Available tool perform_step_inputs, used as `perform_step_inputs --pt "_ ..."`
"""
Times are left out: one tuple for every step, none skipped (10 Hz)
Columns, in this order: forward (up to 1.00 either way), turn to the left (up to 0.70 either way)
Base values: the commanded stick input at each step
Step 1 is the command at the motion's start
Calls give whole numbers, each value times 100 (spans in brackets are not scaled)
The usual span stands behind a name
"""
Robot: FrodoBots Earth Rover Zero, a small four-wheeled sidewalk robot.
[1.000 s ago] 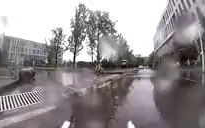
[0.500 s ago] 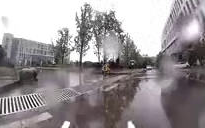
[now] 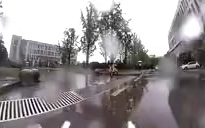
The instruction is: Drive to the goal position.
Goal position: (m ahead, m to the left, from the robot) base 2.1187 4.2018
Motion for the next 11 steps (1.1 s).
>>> perform_step_inputs --pt "70 14" --pt "70 14" --pt "70 14" --pt "70 14" --pt "70 14" --pt "70 14" --pt "70 14" --pt "70 14" --pt "70 14" --pt "70 14" --pt "70 14"
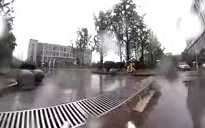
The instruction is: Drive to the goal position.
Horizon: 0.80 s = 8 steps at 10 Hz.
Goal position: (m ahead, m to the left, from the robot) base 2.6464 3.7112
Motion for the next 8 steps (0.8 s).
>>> perform_step_inputs --pt "70 14" --pt "70 14" --pt "70 14" --pt "70 14" --pt "70 14" --pt "70 14" --pt "70 14" --pt "70 14"
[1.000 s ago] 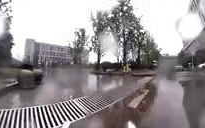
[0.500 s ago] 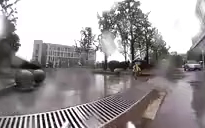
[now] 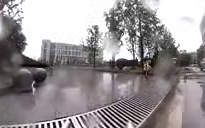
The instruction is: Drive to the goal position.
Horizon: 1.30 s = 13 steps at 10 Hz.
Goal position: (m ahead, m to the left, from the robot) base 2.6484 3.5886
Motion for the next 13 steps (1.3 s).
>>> perform_step_inputs --pt "70 14" --pt "70 14" --pt "70 14" --pt "70 14" --pt "70 14" --pt "70 14" --pt "70 14" --pt "70 14" --pt "70 14" --pt "70 14" --pt "70 14" --pt "70 14" --pt "70 14"
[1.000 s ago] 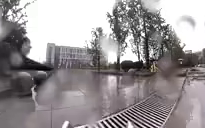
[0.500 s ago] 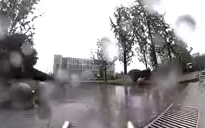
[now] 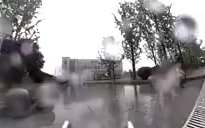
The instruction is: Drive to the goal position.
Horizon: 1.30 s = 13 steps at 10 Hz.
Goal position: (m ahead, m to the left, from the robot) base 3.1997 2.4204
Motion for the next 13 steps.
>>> perform_step_inputs --pt "70 14" --pt "70 14" --pt "70 14" --pt "70 14" --pt "70 14" --pt "70 14" --pt "70 14" --pt "70 13" --pt "70 6" --pt "70 0" --pt "70 0" --pt "70 0" --pt "70 0"
